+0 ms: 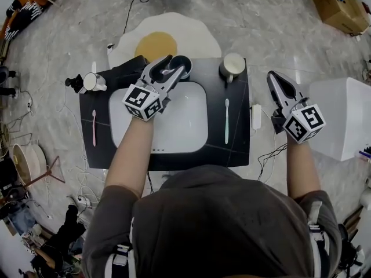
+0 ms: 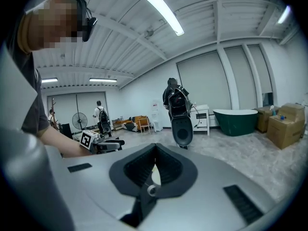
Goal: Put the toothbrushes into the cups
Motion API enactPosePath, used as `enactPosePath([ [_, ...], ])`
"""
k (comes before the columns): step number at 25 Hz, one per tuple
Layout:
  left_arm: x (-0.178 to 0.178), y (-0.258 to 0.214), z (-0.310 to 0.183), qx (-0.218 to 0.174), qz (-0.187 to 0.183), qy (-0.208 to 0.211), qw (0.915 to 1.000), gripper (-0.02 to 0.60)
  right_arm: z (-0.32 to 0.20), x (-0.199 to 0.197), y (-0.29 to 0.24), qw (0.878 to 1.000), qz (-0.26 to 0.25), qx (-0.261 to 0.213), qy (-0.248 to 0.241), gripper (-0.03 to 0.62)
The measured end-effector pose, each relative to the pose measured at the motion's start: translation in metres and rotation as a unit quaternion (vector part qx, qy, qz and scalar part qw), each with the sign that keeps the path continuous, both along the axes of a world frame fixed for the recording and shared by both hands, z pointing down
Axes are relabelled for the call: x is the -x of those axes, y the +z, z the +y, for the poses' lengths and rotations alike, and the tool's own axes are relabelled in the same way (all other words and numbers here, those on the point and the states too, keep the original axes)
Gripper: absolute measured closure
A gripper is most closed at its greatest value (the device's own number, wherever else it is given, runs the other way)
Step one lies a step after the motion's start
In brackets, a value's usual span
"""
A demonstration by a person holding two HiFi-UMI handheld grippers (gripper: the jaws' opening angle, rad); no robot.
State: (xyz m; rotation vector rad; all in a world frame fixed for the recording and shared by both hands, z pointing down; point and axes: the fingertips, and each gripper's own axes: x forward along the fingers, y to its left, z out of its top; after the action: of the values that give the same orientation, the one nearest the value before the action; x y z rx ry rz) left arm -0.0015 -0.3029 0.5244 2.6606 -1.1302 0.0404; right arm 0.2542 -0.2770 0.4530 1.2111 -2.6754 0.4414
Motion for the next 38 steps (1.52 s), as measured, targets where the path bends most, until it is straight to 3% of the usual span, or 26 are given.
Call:
enactPosePath([
  [5,0.014,-0.014,0.011,0.001,-0.022,-0.023,0.9995,0.359,0.003,0.003,-0.01,1.0,-0.003,-0.009,-0.009,0.602],
  [9,0.025,-0.063,0.024,-0.036,-0.048,-0.056,0.9966,0.354,0.009,-0.001,-0.023,1.0,-0.007,-0.022,-0.011,0.602],
  [11,0.011,-0.086,0.038,-0.034,-0.05,-0.043,0.9972,0.354,0.013,-0.007,-0.028,1.0,-0.009,-0.027,-0.007,0.602],
  [13,-0.024,-0.088,0.059,-0.002,-0.045,0.0,0.999,0.355,0.019,-0.015,-0.032,0.999,-0.012,-0.03,-0.001,0.602],
  [15,-0.067,-0.065,0.08,0.061,-0.042,0.044,0.9963,0.367,0.026,-0.024,-0.034,0.999,-0.014,-0.03,0.007,0.602],
  [18,-0.123,-0.007,0.104,0.161,-0.055,0.082,0.982,0.39,0.039,-0.039,-0.031,0.999,-0.014,-0.026,0.019,0.602],
  [20,-0.153,0.027,0.112,0.2,-0.075,0.096,0.9722,0.391,0.048,-0.052,-0.028,0.999,-0.013,-0.022,0.031,0.602],
  [24,-0.19,0.085,0.115,0.226,-0.141,0.103,0.9585,0.394,0.065,-0.082,-0.016,0.998,-0.011,-0.011,0.058,0.602],
  [30,-0.206,0.144,0.11,0.278,-0.203,0.072,0.9362,0.393,0.086,-0.122,-0.001,0.995,-0.009,0.004,0.099,0.602],
  [35,-0.213,0.171,0.111,0.288,-0.259,0.067,0.9194,0.393,0.097,-0.142,0.004,0.993,-0.008,0.007,0.119,0.602],
  [38,-0.207,0.177,0.109,0.276,-0.283,0.053,0.9172,0.445,0.099,-0.147,0.003,0.992,-0.008,0.007,0.125,0.601],
])
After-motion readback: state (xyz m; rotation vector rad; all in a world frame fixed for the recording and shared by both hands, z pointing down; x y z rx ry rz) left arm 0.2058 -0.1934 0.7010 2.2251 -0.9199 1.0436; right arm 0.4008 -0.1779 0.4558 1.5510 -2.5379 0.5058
